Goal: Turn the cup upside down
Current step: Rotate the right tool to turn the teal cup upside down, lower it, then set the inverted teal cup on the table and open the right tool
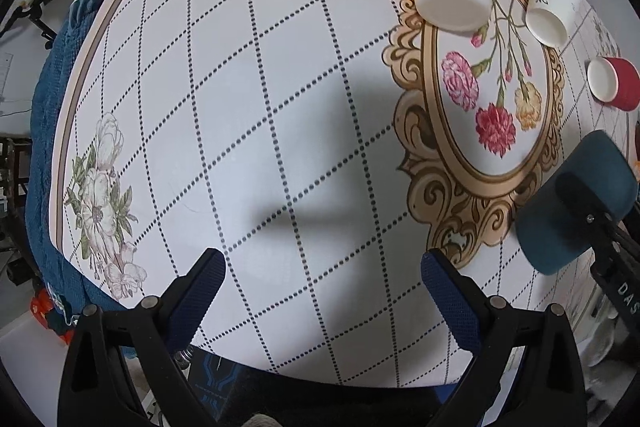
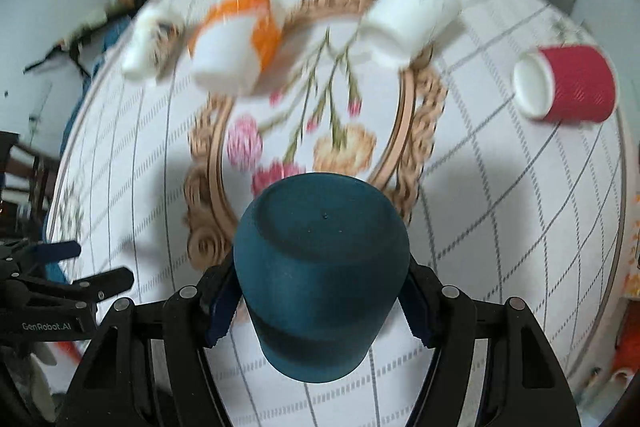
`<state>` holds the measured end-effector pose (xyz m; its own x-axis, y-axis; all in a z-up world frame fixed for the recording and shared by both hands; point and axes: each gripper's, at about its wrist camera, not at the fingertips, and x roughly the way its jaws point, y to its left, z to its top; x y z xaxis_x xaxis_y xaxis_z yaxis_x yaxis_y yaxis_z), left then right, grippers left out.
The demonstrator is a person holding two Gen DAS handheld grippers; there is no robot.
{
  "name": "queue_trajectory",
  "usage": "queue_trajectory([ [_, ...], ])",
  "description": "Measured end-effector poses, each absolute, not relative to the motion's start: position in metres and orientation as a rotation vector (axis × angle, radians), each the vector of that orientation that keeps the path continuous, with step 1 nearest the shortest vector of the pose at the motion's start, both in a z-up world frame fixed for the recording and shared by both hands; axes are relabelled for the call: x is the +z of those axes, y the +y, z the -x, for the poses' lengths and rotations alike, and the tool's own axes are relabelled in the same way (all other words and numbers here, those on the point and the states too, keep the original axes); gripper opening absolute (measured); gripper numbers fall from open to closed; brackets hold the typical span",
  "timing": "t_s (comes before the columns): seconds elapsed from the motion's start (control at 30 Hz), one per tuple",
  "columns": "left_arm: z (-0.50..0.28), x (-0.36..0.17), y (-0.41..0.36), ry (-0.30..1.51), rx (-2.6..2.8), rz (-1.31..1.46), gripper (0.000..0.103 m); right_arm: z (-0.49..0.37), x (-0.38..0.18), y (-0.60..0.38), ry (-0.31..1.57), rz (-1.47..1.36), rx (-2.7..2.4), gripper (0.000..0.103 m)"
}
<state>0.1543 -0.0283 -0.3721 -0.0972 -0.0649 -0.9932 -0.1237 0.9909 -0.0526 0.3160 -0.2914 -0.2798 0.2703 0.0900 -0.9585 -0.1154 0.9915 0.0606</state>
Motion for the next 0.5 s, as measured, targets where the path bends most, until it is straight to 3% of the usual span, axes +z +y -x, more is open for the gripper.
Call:
queue_trajectory([
  [0.27, -0.176, -0.366, -0.035, 1.652, 0.053, 0.124, 0.100, -0.295, -0.285, -0.267, 1.096, 0.137, 0.152, 0.071],
  [0.5, -0.161, -0.355, -0.029, 1.616, 0.022, 0.109, 0.100, -0.282, -0.291, -0.258, 1.125, 0.166, 0.170, 0.071],
])
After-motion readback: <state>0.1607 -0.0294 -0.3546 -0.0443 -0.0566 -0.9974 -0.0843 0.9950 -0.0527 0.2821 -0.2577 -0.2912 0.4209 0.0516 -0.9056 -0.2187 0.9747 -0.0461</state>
